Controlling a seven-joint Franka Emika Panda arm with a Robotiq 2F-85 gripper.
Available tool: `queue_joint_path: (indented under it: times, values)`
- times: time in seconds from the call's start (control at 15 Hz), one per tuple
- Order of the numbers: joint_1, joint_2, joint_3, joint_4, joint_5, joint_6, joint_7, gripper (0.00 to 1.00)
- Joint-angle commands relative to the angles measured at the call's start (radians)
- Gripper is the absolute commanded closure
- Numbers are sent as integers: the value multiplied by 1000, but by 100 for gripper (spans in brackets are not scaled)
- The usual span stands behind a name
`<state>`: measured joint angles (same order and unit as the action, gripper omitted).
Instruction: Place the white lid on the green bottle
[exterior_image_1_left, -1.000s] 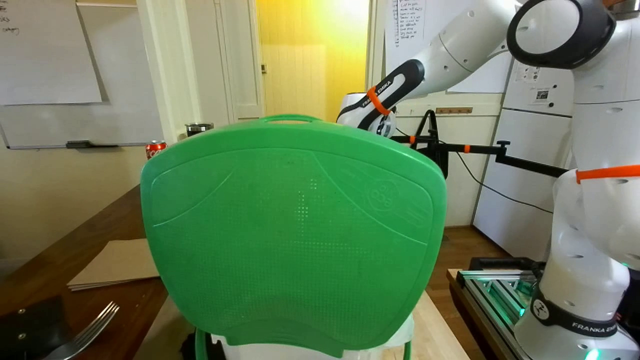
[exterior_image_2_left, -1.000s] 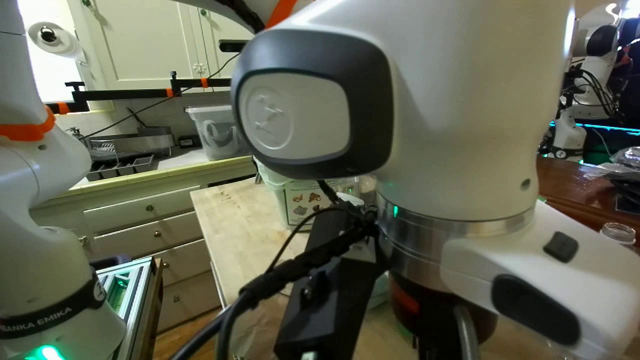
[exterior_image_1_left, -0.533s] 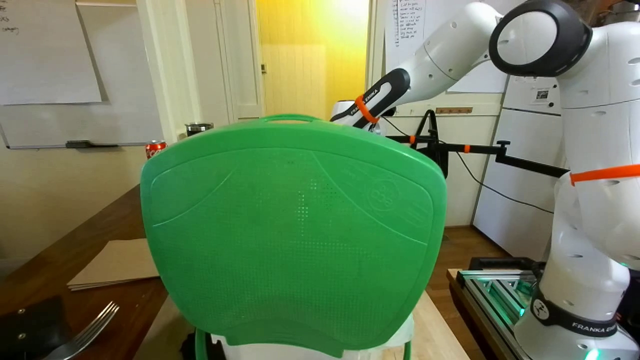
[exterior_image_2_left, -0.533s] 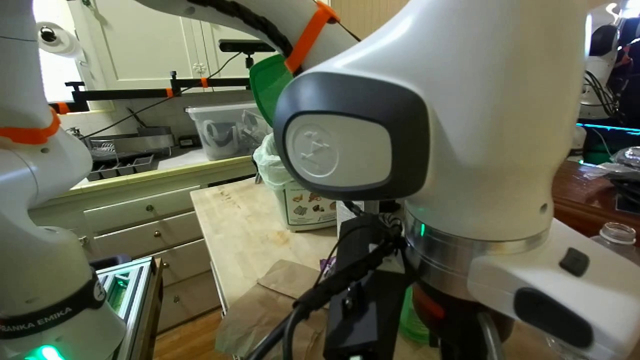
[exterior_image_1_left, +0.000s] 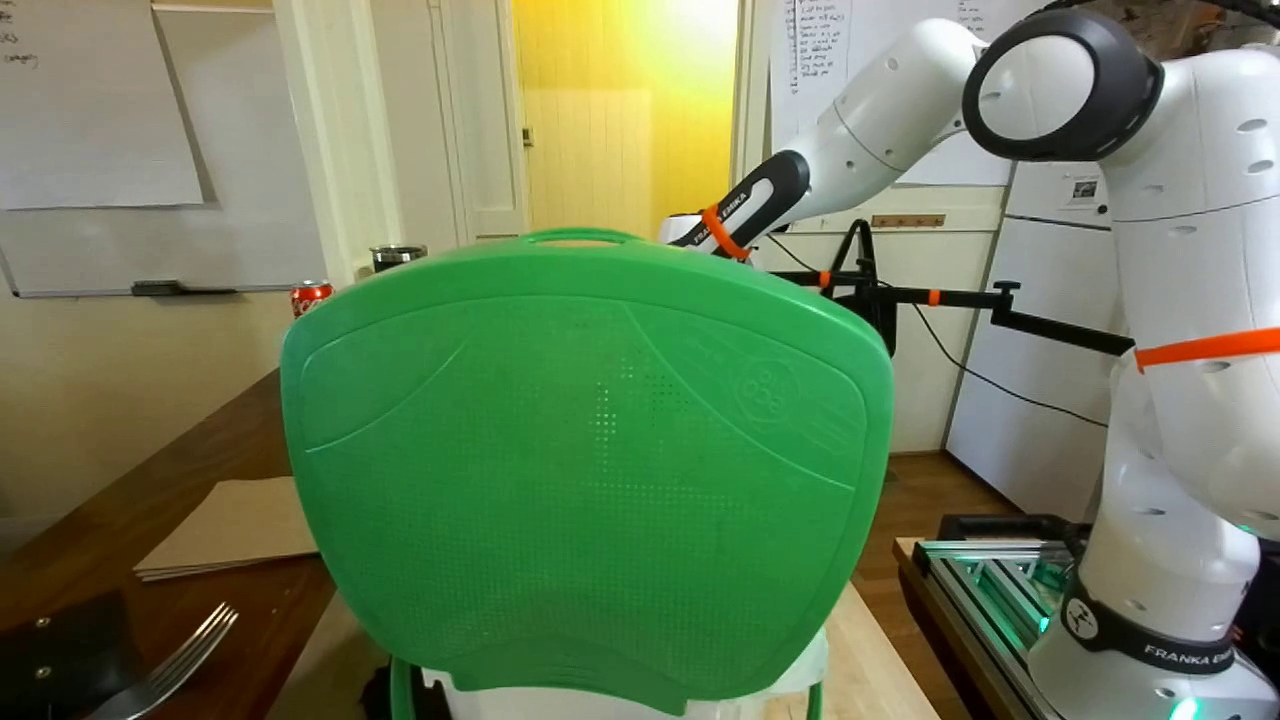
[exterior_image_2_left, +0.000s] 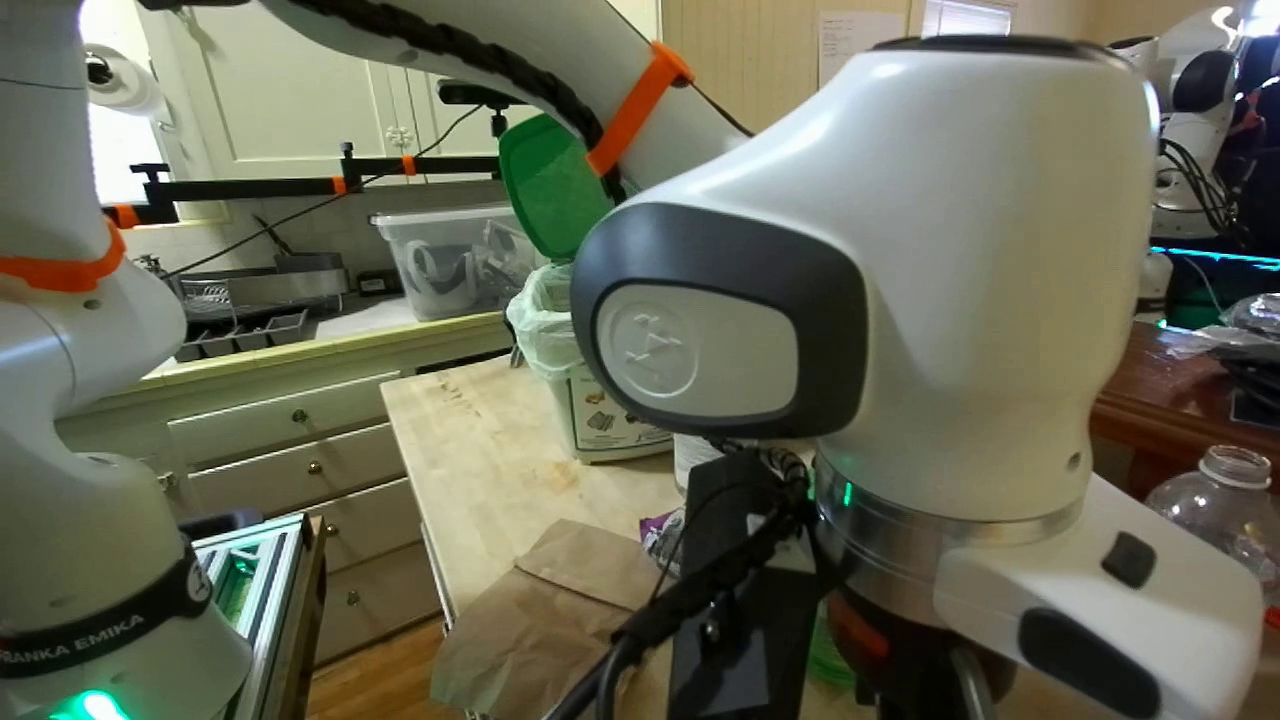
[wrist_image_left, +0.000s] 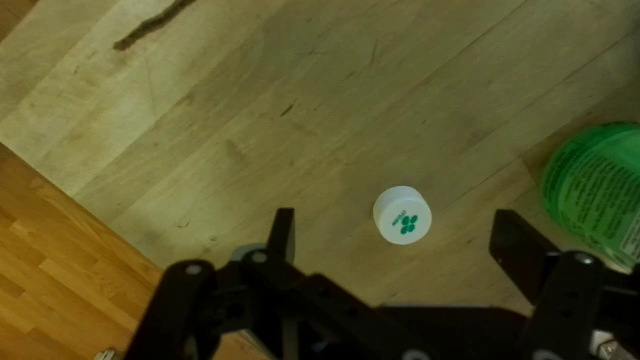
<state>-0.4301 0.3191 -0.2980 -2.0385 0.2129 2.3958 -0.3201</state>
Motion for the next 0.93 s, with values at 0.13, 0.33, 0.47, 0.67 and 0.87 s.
queue_joint_path:
  times: [0.13, 0.33, 0.47, 0.67, 0.87]
  values:
    - [-32, 27, 41, -3, 39, 77, -32, 0]
    - [-42, 36, 60, -18, 52, 130, -54, 0]
    - [-48, 42, 70, -22, 56, 151, -58, 0]
    - [-55, 54, 84, -28, 54, 174, -69, 0]
    - [-60, 60, 96, -30, 54, 168, -82, 1]
